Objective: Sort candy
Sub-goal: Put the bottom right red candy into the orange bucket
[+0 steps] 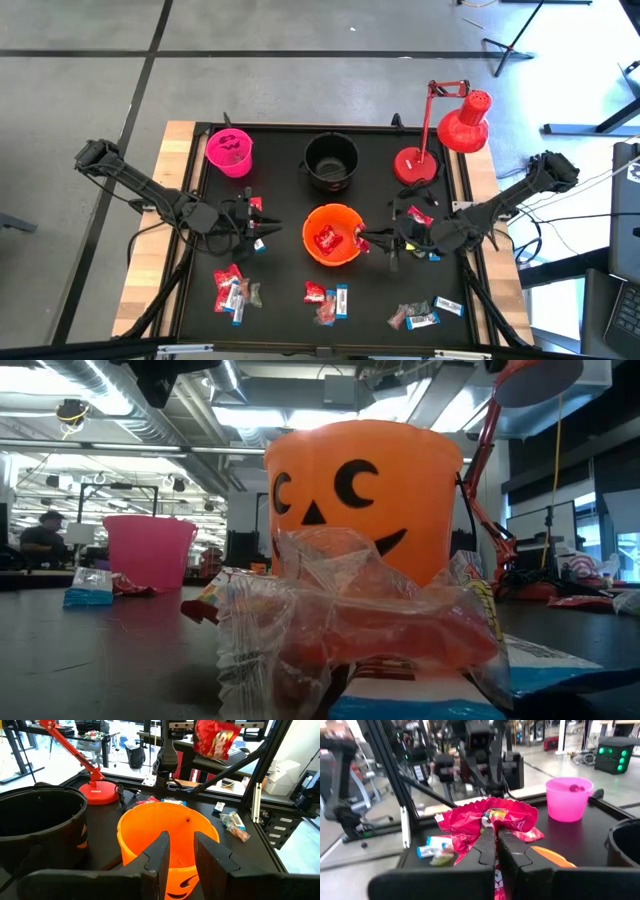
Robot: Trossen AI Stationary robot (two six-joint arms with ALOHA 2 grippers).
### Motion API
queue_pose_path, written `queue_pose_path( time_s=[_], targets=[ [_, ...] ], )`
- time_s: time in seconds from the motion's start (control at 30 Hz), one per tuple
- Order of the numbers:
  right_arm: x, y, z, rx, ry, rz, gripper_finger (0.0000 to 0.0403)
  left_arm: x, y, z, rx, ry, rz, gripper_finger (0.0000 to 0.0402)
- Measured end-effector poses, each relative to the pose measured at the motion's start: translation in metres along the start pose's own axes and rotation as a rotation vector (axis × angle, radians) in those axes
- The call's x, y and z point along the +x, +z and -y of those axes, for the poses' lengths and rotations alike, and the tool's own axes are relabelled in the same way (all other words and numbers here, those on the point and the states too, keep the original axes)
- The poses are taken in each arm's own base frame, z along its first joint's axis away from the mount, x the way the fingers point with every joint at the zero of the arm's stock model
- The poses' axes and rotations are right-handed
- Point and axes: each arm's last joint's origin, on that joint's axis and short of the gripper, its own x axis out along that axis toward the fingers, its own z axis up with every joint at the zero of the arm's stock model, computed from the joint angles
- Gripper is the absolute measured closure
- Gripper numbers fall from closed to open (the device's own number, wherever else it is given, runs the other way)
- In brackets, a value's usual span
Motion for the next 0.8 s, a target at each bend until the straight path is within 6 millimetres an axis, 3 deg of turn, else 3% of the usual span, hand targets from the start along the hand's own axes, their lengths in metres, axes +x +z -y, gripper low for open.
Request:
queue_pose_path(
  time_s=[0.4,0.8],
  targets=[
    [0.035,-0.023,0.018,-0.034,-0.013,-0.113,0.0400,0.000,-0.001,0.000,-0.016,0.003,-0.008,0.0324],
    [0.039,-0.028,0.019,-0.014,-0.038,-0.128,0.0400,0.008,-0.009,0.003,0.006,0.015,-0.046,0.0324]
  ],
)
